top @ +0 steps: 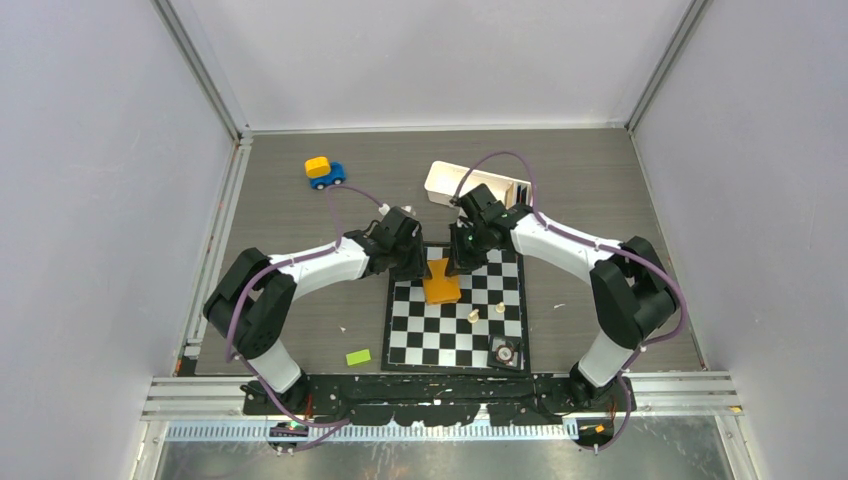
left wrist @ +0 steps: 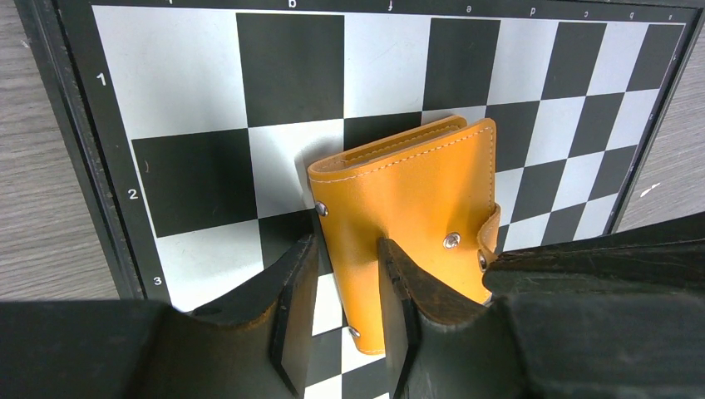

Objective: Put the credit cards into the card holder
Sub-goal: Close the card holder at the center of the board.

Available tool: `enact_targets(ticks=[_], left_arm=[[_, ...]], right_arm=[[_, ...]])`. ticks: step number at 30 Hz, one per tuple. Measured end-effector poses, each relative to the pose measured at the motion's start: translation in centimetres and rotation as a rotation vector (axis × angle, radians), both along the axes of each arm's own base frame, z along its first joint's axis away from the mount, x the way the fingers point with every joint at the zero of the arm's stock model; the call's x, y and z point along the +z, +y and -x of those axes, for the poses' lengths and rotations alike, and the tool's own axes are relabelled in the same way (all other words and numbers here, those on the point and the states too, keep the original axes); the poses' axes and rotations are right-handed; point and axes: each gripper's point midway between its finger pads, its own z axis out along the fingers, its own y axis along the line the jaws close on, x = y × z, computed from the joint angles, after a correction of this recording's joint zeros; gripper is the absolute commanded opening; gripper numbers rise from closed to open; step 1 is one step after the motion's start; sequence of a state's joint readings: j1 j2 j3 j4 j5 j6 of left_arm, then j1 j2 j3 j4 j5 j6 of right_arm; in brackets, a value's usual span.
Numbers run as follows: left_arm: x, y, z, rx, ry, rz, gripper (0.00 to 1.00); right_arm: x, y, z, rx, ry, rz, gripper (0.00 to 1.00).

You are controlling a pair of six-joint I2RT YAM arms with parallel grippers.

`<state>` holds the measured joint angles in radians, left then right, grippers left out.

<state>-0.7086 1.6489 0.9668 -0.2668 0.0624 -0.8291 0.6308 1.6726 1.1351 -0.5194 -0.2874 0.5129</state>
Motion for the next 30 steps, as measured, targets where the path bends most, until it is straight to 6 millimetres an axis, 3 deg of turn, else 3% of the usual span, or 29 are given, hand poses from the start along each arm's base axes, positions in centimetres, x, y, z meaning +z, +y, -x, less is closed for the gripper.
enact_targets(ticks=[30], left_arm=[[0.0,0.0,0.0,-0.001,0.000,0.000,0.34]], right_arm=[[-1.6,0.4,0.0,0.005,0.032,-0.007,0.01]])
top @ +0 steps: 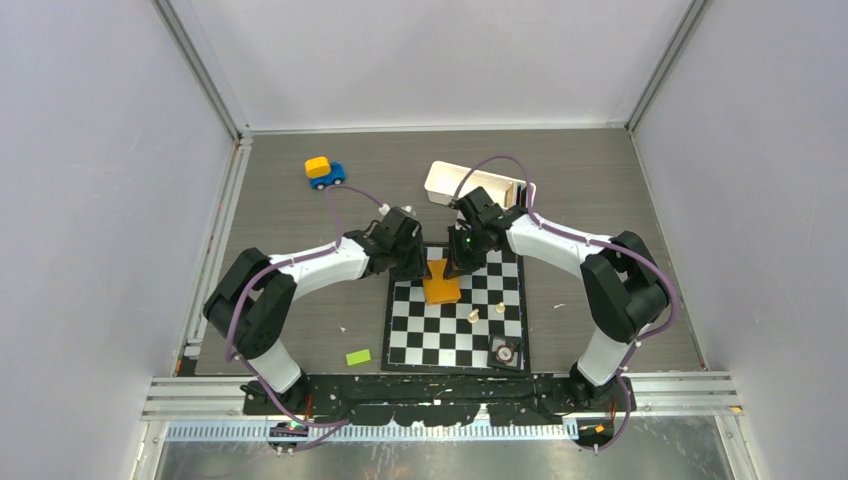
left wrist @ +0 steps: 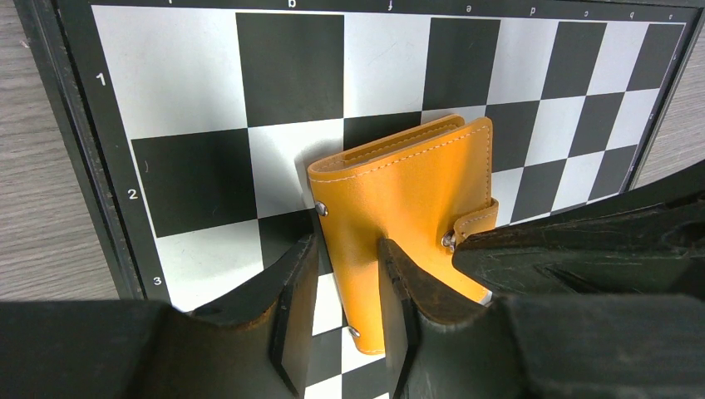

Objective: Put the credit cards into the card holder
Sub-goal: Close the card holder at the center of the board.

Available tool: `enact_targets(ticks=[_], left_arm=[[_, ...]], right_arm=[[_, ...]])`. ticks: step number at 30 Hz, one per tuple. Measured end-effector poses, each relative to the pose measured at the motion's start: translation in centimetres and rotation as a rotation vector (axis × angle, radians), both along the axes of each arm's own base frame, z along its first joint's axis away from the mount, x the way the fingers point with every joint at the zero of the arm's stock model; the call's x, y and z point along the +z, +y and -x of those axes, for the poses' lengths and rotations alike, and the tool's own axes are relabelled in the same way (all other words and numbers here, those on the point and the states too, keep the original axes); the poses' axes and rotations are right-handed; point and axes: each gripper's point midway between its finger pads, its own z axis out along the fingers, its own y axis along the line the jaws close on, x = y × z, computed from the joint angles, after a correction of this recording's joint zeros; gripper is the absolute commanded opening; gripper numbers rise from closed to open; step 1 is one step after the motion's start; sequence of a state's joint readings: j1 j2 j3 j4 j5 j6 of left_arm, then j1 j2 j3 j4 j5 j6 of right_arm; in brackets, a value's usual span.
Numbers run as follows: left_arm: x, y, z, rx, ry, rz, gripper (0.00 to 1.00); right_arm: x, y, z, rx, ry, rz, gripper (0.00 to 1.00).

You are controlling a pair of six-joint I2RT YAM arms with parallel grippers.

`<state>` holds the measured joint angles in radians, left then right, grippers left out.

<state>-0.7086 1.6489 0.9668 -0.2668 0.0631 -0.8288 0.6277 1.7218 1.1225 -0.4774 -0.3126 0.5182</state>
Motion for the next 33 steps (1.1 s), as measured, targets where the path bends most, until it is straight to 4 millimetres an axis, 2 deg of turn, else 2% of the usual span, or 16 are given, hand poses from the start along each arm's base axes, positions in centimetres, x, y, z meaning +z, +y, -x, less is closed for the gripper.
enact_targets(ticks=[26,33], left_arm=[[0.0,0.0,0.0,0.000,0.000,-0.001,0.34],[-0.1,0.1,0.1,0.001,0.003,-0.003,0.34]], right_arm=[[-0.6,0.1,0.1,-0.013,0.001,0.022,0.01],[-1.3,1.3,-0.1,-0.016,0.003,0.007,0.01]])
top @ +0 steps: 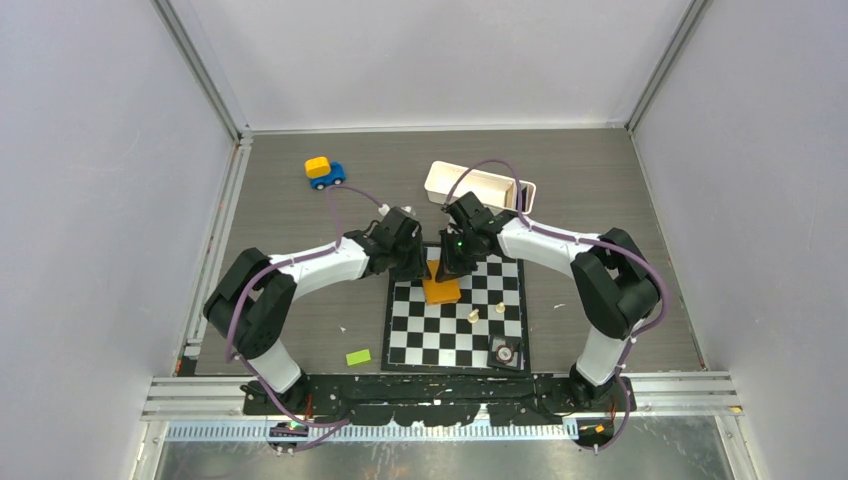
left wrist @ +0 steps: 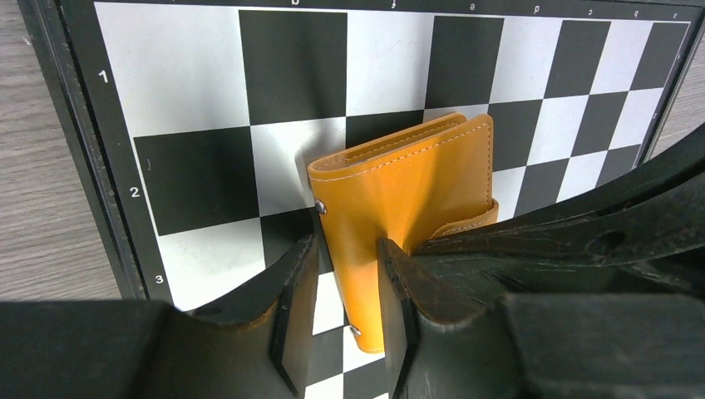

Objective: Put the credit cards into the card holder
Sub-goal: Close the card holder at the center of the board, then move the card holder to the center of the board.

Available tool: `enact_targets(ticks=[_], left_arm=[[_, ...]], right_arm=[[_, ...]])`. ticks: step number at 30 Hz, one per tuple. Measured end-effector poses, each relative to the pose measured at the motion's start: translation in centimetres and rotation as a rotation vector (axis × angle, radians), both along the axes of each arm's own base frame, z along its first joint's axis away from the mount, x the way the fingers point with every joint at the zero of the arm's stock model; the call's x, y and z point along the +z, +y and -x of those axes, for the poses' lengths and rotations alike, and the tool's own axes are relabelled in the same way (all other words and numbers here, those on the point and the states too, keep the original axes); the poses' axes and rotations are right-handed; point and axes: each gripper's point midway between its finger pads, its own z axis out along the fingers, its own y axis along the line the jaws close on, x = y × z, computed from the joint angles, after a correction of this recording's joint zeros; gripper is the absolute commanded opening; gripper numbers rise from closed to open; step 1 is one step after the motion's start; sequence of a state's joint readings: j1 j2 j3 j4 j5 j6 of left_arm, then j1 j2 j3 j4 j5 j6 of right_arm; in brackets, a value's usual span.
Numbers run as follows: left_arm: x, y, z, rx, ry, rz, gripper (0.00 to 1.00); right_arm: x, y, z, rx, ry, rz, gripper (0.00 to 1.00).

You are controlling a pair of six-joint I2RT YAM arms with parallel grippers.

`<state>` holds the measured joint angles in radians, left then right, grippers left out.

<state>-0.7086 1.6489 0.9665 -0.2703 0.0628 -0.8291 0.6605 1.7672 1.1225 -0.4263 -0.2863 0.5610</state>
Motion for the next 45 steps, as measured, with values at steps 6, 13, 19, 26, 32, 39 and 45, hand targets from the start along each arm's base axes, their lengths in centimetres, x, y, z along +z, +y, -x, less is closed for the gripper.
enact_targets(ticks=[6,13,19,26,32,39,45], left_arm=[[-0.1,0.1,0.0,-0.003,-0.003,-0.007,0.44],[1.3,0.9,0.0,-0.042,-0.034,-0.044,0.56],[5.0,1.5,-1.6,-0.045,-0.126,-0.026,0.67],[6.9,4.9,-3.1,0.030,-0.167,0.006,0.78],[5.3,8.2,-2.1,0.071,-0.115,0.027,0.81],[4.0,9.6,-0.7,0.080,-0.067,0.072,0.82],[3.1,9.3,0.2,0.072,-0.047,0.141,0.82]], right_arm=[[0.2,0.0,0.0,-0.005,0.003,-0.004,0.01],[1.0,-0.4,0.0,-0.003,-0.009,0.013,0.29],[4.4,-1.5,-1.4,-0.046,-0.074,-0.018,0.61],[5.3,-4.0,-3.4,-0.122,-0.095,-0.032,0.62],[2.0,-4.0,-1.8,-0.091,0.016,-0.016,0.57],[-0.1,-1.9,0.3,-0.021,0.106,-0.031,0.42],[0.1,1.3,1.5,0.007,0.120,-0.087,0.26]])
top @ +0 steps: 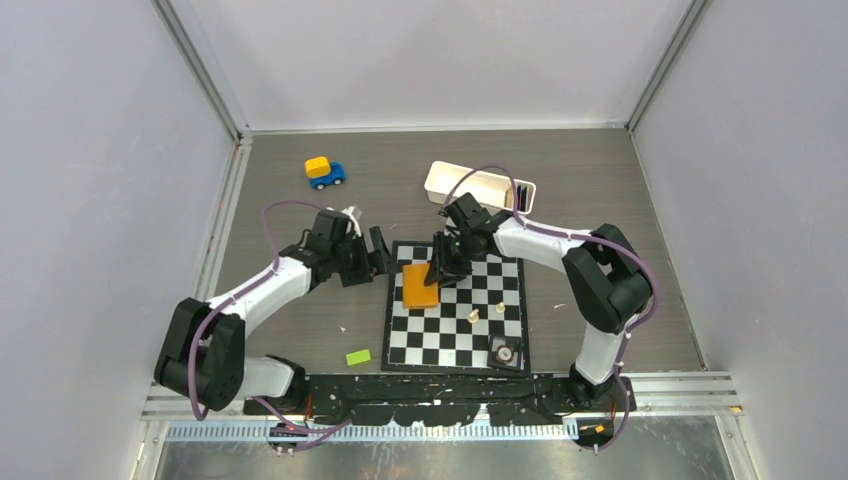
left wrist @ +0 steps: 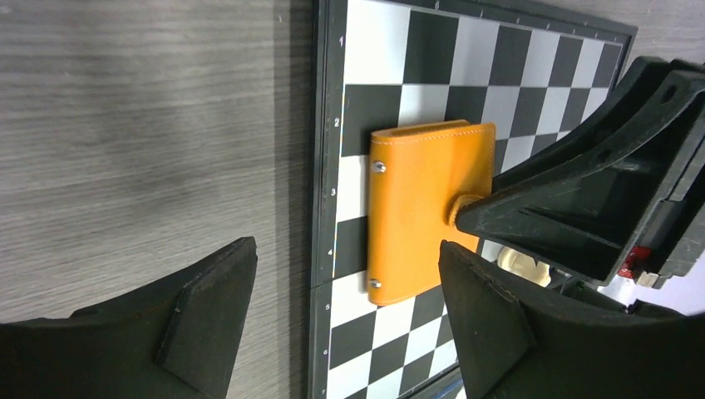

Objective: Put the credit cards into the card holder
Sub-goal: Move the card holder to the center of the board.

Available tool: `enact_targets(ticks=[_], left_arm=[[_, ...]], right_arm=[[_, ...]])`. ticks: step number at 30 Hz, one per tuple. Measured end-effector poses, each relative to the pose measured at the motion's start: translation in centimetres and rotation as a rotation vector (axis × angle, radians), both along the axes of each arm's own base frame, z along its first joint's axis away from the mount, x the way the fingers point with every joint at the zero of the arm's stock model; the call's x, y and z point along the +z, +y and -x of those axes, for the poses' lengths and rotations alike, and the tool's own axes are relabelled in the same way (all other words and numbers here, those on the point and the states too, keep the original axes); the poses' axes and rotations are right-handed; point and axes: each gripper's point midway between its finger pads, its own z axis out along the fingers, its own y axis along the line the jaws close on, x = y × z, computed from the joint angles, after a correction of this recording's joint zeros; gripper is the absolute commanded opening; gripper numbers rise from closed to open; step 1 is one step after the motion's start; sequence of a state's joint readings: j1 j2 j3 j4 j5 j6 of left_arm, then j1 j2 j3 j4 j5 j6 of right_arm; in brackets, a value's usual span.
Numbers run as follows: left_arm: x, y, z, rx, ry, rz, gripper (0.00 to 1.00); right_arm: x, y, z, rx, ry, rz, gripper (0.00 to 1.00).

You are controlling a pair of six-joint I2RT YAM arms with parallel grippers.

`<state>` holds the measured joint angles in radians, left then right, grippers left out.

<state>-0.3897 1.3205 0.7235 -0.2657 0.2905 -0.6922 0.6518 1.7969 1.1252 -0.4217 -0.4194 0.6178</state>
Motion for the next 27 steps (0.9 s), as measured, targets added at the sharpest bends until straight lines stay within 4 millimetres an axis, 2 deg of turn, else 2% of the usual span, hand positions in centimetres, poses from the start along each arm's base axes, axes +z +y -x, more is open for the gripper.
enact_targets(ticks=[4,9,10,13,17,19,21,24,27], left_arm=[[-1.1,-0.2,1.0,0.004,0.036,0.043,0.82],[-1.7,-0.7,1.6,0.008,0.061,0.091,0.78],[-1.8,-0.8,1.7,0.012,0.064,0.097,0.75],[-1.9,-0.8,1.6,0.022,0.065,0.103,0.57],[-2.7,0.3,1.4,0.075,0.084,0.094,0.38],[-3.1,0.9,1.3,0.100,0.096,0.089,0.29],[-3.4,1.2,1.1,0.117,0.104,0.092,0.25],[-3.5,1.4,0.7,0.139,0.106,0.103,0.17],[-3.6,1.5,0.2,0.152,0.106,0.114,0.12]], right_arm=[[0.3,2.4,0.0,0.003,-0.002,-0.037,0.19],[0.0,4.7,0.1,-0.012,0.007,-0.078,0.17],[0.0,5.1,0.0,-0.017,0.005,-0.087,0.17],[0.2,5.8,-0.1,-0.023,-0.001,-0.103,0.18],[0.1,6.2,-0.5,-0.033,-0.001,-0.104,0.27],[0.2,6.2,-0.7,-0.038,-0.008,-0.100,0.38],[0.2,6.3,-1.0,-0.042,-0.023,-0.095,0.46],[0.5,6.2,-1.7,-0.041,-0.062,-0.075,0.50],[0.8,5.8,-2.3,-0.042,-0.099,-0.051,0.51]])
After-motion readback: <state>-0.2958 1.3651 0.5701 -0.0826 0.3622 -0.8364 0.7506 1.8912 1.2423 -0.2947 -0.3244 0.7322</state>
